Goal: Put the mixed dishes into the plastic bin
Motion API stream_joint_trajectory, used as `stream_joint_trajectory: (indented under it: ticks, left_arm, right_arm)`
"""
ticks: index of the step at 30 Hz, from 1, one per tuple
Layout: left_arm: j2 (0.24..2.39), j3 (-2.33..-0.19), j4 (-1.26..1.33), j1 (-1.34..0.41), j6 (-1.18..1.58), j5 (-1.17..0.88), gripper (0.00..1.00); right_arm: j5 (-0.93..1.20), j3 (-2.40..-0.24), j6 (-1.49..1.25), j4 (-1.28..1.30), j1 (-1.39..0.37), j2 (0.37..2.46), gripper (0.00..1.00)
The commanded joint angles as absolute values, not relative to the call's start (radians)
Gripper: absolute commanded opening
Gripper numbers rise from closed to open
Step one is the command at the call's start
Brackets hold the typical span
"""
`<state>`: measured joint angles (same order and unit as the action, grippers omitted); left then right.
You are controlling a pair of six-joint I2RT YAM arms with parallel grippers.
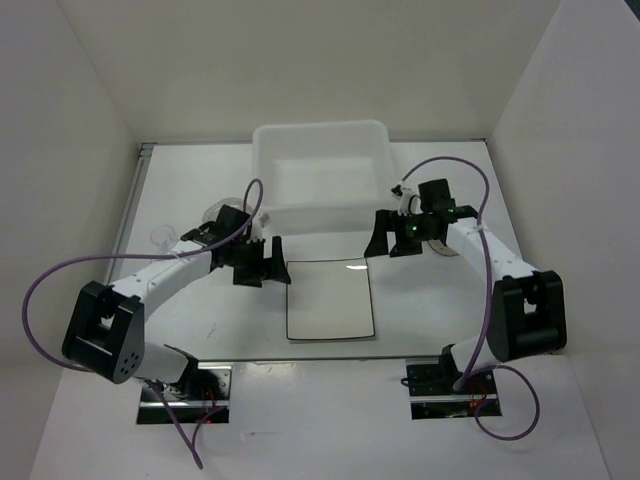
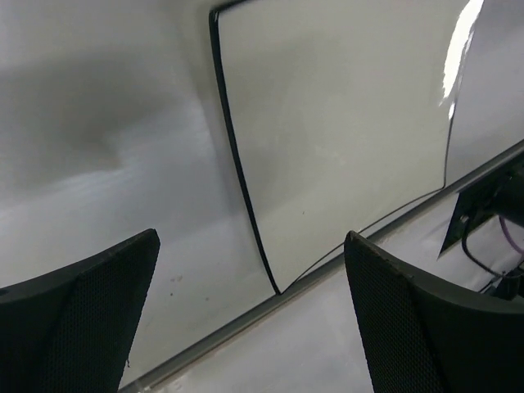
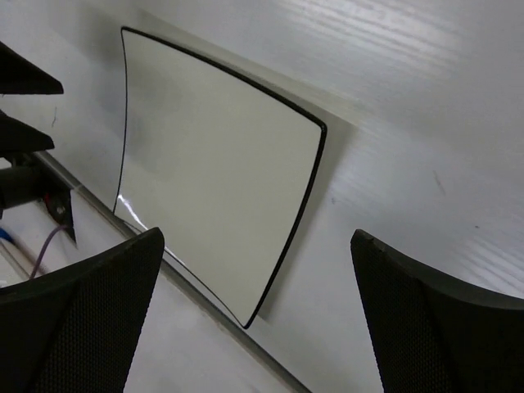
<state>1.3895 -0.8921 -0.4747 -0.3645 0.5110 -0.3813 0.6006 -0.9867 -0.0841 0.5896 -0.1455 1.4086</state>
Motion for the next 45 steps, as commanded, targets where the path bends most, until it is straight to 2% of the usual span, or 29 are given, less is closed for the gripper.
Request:
stream_joint_trajectory:
  ticks: [1, 9, 12, 14, 15, 17, 18, 20, 22, 24, 25, 32, 37, 38, 39, 40, 41, 44, 45]
  left_arm:
    - [1.376, -0.839, -0.416, -0.393, 0.571, -0.449, 1.0]
    - [1.43, -0.786, -0.342, -0.44, 0.621, -0.459, 0.97]
    - [1.476, -0.773, -0.313, -0.449, 0.621, -0.459, 0.94]
    - [1.529, -0.773, -0.287, -0.449, 0.609, -0.459, 0.92]
    - [1.549, -0.773, -0.275, -0.449, 0.609, -0.468, 0.92]
    - [1.595, -0.807, -0.275, -0.462, 0.588, -0.468, 0.89]
    - [1.606, -0.807, -0.265, -0.462, 0.588, -0.468, 0.89]
    - [1.624, -0.822, -0.265, -0.472, 0.578, -0.468, 0.89]
    - [1.635, -0.833, -0.256, -0.472, 0.578, -0.468, 0.89]
    - [1.644, -0.833, -0.245, -0.472, 0.578, -0.468, 0.89]
    - [1.644, -0.824, -0.232, -0.482, 0.589, -0.468, 0.89]
    - [1.654, -0.815, -0.212, -0.482, 0.6, -0.459, 0.87]
    - [1.686, -0.815, -0.183, -0.5, 0.6, -0.459, 0.81]
    - [1.686, -0.815, -0.183, -0.5, 0.6, -0.459, 0.78]
    - [1.696, -0.815, -0.173, -0.5, 0.6, -0.468, 0.7]
    - [1.712, -0.815, -0.173, -0.5, 0.589, -0.468, 0.67]
    - [1.712, -0.815, -0.164, -0.5, 0.589, -0.477, 0.66]
    - [1.726, -0.815, -0.164, -0.509, 0.58, -0.477, 0.51]
    - [1.726, -0.824, -0.164, -0.509, 0.58, -0.477, 0.48]
  right_arm:
    - [0.607, -0.962, -0.135, 0.549, -0.216, 1.48, 0.99]
    - [0.617, -0.92, -0.167, 0.485, -0.252, 1.555, 0.95]
    - [0.617, -0.931, -0.155, 0.485, -0.252, 1.606, 0.89]
    - [0.608, -0.931, -0.146, 0.485, -0.252, 1.641, 0.81]
    - [0.607, -0.931, -0.146, 0.485, -0.252, 1.65, 0.69]
    - [0.578, -0.931, -0.137, 0.463, -0.261, 1.663, 0.56]
    - [0.569, -0.931, -0.137, 0.454, -0.261, 1.663, 0.45]
    - [0.569, -0.905, -0.137, 0.442, -0.261, 1.663, 0.36]
    - [0.569, -0.905, -0.137, 0.442, -0.261, 1.663, 0.36]
    - [0.569, -0.905, -0.137, 0.433, -0.261, 1.674, 0.43]
    - [0.569, -0.894, -0.137, 0.433, -0.27, 1.674, 0.52]
    - [0.641, -0.884, -0.094, 0.405, -0.299, 1.706, 0.66]
    - [0.699, -0.893, -0.054, 0.396, -0.327, 1.753, 0.65]
    - [0.716, -0.893, -0.054, 0.396, -0.327, 1.744, 0.62]
    - [0.725, -0.893, -0.04, 0.396, -0.339, 1.744, 0.61]
    - [0.741, -0.893, -0.031, 0.396, -0.339, 1.734, 0.59]
    - [0.741, -0.893, -0.031, 0.396, -0.339, 1.723, 0.52]
    - [0.764, -0.884, -0.011, 0.405, -0.339, 1.701, 0.49]
    - [0.778, -0.884, -0.011, 0.405, -0.339, 1.692, 0.46]
